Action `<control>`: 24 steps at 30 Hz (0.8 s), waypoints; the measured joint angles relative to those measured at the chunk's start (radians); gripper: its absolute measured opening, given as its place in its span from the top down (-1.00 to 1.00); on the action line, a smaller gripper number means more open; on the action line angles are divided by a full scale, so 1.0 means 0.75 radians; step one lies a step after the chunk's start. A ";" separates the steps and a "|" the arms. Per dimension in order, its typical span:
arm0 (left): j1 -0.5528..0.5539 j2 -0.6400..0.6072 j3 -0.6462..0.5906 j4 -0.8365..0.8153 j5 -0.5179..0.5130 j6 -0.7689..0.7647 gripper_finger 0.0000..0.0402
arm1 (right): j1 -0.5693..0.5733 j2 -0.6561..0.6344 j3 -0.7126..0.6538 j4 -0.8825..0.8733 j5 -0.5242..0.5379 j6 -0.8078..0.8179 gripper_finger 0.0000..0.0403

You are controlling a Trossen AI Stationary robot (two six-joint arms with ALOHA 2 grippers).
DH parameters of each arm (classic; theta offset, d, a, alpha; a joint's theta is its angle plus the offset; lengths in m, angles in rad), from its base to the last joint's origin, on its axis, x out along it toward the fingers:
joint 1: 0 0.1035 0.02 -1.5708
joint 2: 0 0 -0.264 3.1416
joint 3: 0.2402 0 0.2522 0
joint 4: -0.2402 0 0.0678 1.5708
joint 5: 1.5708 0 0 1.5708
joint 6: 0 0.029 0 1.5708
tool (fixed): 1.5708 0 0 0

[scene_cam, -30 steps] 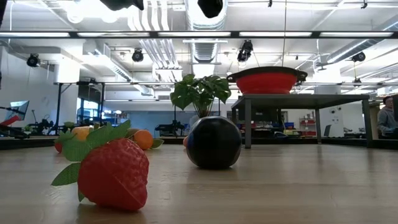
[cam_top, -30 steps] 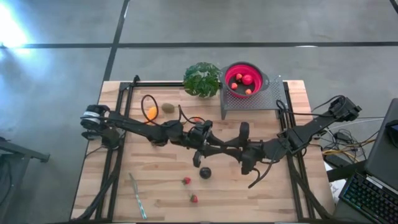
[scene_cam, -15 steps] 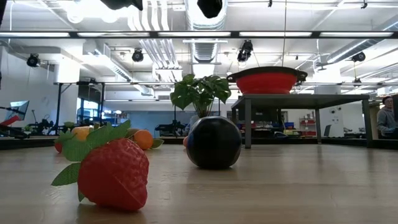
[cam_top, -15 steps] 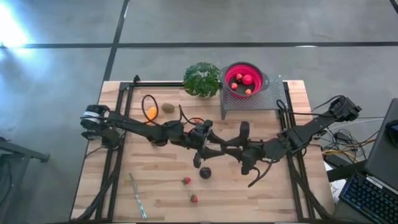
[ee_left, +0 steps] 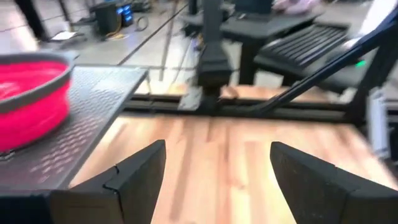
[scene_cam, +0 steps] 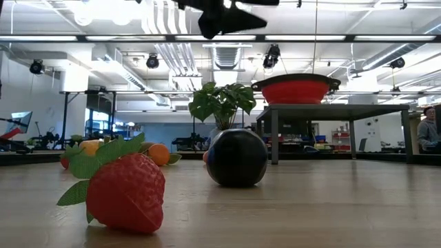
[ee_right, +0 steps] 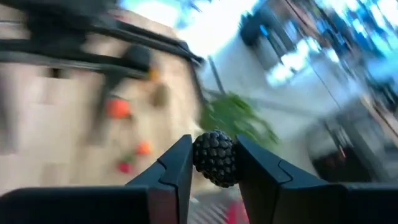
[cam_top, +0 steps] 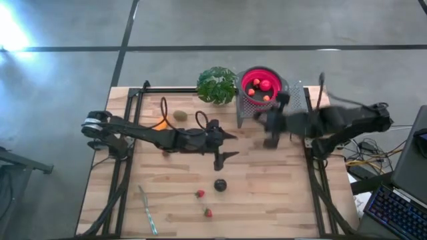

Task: Pick & Place Fruit
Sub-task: Put the blackberry into the red strainer bowl on the shelf

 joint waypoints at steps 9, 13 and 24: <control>-0.004 0.000 -0.001 -0.081 -0.047 0.002 -0.46 | -0.814 0.012 0.216 -0.160 -0.728 0.055 0.51; -0.004 0.004 -0.001 -0.080 -0.048 0.001 -0.46 | -1.101 0.075 0.220 -0.185 -0.935 0.059 0.50; -0.004 0.005 -0.002 -0.095 -0.048 0.000 -0.45 | -1.374 0.416 0.219 -0.355 -0.987 -0.001 0.49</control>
